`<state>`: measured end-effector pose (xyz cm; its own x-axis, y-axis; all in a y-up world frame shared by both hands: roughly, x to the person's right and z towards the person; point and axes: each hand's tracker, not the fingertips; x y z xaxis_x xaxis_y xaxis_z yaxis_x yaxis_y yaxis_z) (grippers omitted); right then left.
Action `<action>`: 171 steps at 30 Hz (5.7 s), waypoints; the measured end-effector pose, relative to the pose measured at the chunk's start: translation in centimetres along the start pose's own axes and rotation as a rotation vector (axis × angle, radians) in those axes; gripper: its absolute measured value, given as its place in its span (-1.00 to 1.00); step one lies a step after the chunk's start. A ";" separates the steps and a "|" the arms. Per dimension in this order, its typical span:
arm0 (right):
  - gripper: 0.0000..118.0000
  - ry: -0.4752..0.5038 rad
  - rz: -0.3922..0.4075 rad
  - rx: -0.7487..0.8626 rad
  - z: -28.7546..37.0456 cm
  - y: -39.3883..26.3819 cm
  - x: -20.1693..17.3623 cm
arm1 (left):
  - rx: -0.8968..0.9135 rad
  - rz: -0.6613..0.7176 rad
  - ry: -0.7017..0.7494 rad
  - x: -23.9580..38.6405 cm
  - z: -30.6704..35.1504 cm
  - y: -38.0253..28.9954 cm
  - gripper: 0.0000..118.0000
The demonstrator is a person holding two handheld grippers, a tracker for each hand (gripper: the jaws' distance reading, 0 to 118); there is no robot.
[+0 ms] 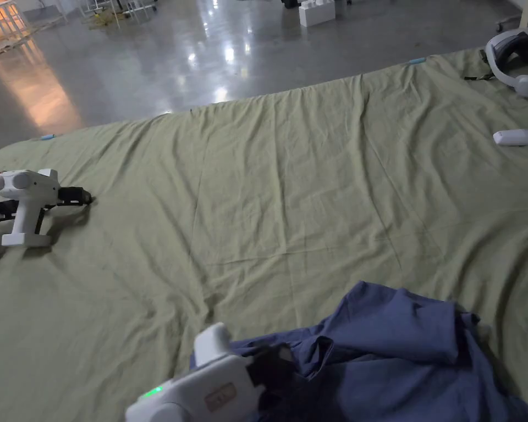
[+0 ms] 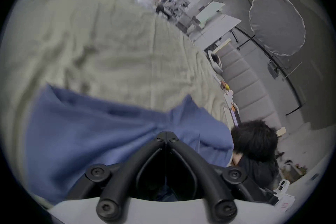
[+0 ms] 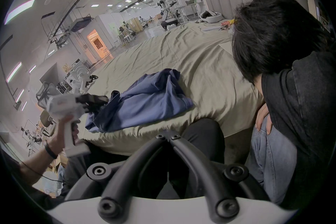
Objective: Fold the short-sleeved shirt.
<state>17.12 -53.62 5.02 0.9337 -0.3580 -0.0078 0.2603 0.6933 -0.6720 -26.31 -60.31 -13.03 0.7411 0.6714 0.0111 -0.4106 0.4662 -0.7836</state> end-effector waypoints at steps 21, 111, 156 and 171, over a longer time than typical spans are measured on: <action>-0.96 0.060 -0.025 -0.017 -0.5 0.6 -1.3 | 0.178 0.518 -0.107 -14.0 7.1 -1.0 0.46; -0.96 0.232 -0.025 -0.400 -17.0 8.5 -0.8 | 0.067 0.230 0.102 -12.0 18.0 10.5 -0.42; -0.96 0.074 0.551 0.656 5.2 16.0 -14.1 | 0.903 -0.796 0.493 19.8 31.1 -3.2 -0.99; -0.96 0.074 0.483 0.648 5.5 16.0 -13.8 | 0.889 -0.756 0.448 19.2 31.7 -2.0 -0.98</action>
<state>9.74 -34.16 -1.59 0.9666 0.0483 -0.2516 -0.0551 0.9983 -0.0201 -28.09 -30.03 8.44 0.9915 -0.1075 -0.0735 0.1092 0.9938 0.0196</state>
